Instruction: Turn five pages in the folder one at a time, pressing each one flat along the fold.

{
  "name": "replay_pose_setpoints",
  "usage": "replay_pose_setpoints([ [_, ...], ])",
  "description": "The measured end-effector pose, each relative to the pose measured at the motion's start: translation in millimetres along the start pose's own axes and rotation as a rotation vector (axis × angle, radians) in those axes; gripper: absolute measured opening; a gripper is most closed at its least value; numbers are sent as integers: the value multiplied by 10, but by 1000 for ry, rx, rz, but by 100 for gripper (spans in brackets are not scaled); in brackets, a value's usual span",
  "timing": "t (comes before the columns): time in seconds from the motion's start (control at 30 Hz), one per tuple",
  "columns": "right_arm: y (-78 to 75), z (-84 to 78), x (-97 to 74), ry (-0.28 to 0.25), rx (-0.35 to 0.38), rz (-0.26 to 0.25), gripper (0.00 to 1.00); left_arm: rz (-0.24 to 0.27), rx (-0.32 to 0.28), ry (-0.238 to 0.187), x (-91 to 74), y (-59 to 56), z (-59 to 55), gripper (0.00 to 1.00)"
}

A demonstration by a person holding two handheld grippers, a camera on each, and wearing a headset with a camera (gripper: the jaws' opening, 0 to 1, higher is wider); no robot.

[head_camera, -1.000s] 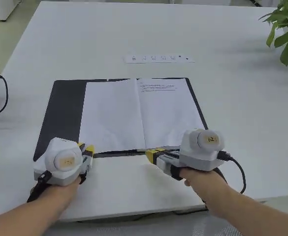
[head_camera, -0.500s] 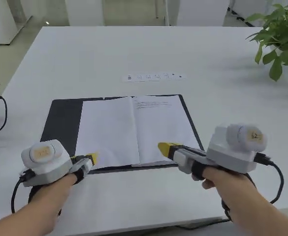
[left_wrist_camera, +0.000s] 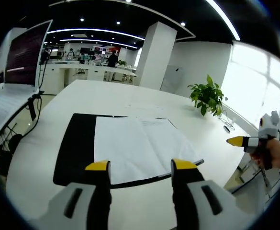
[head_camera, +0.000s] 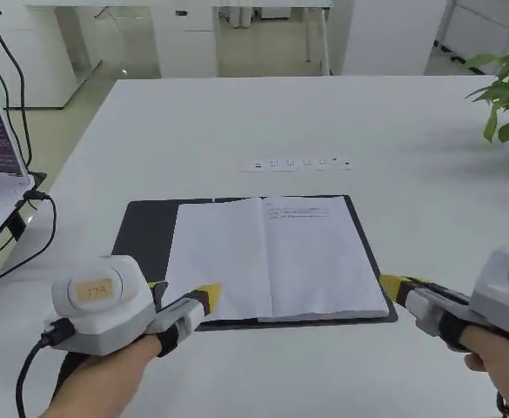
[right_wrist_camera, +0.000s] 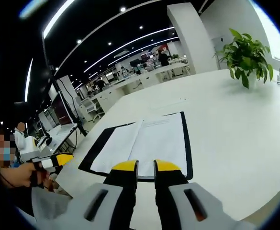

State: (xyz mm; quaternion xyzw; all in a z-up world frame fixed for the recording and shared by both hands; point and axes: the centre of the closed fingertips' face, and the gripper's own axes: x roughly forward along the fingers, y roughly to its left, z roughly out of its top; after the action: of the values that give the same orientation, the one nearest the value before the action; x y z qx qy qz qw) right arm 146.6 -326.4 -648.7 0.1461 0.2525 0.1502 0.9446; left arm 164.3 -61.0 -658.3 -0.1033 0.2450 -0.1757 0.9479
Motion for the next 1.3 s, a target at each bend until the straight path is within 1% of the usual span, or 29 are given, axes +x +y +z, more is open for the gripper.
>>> replay_pose_setpoints([
  [0.03, -22, -6, -10, -2, -1, 0, 13, 4, 5, -1, -21, 1, 0, 51],
  [0.13, -82, -30, -32, -4, 7, -3, 15, 25, 25, 15, -80, 35, -22, 56],
  [0.17, -105, -36, -37, -5, 10, -3, 16, 37, 42, 27, -110, 53, -37, 58],
  [0.23, -113, -35, -46, -8, 8, -1, 20, 37, 42, 34, -146, 50, -40, 60],
  [0.3, -105, -38, -54, -1, -12, 4, 23, 45, 56, 44, -188, 70, -42, 63],
  [0.33, -103, -36, -57, 0, -25, 7, 25, 46, 65, 41, -213, 74, -29, 64],
  [0.4, -106, -32, -57, 3, -50, 10, 28, 53, 66, 44, -243, 86, -13, 67],
  [0.43, -104, -36, -58, 12, -69, 13, 29, 53, 65, 46, -264, 83, -2, 68],
  [0.5, -84, -19, -59, 13, -90, 22, 33, 59, 65, 47, -297, 85, 19, 71],
  [0.57, -69, -4, -58, 12, -105, 31, 37, 61, 85, 50, -325, 70, 31, 74],
  [0.67, -50, -2, -39, 23, -142, 47, 47, 73, 99, 55, -364, 64, 51, 80],
  [0.7, -40, -3, -34, 27, -156, 54, 52, 80, 97, 57, -374, 69, 55, 83],
  [0.8, -23, -30, -8, 48, -192, 64, 65, 100, 103, 51, -407, 76, 76, 93],
  [0.83, -13, -39, 1, 51, -213, 72, 68, 104, 107, 49, -415, 74, 80, 97],
  [0.87, 0, -44, 7, 51, -222, 79, 70, 107, 116, 48, -423, 73, 83, 99],
  [0.9, 9, -60, 13, 57, -240, 82, 74, 107, 118, 50, -430, 71, 82, 99],
  [0.93, 15, -71, 17, 61, -250, 87, 77, 105, 119, 61, -439, 60, 62, 99],
  [1.03, 45, -99, 32, 63, -262, 100, 87, 111, 144, 70, -462, 60, 33, 99],
  [1.07, 48, -104, 35, 63, -261, 104, 91, 113, 149, 74, -471, 65, 25, 99],
  [1.17, 63, -122, 41, 58, -244, 121, 99, 118, 142, 78, -491, 82, 13, 99],
  [1.3, 64, -126, 36, 48, -226, 131, 100, 123, 140, 74, -502, 101, 18, 99],
])
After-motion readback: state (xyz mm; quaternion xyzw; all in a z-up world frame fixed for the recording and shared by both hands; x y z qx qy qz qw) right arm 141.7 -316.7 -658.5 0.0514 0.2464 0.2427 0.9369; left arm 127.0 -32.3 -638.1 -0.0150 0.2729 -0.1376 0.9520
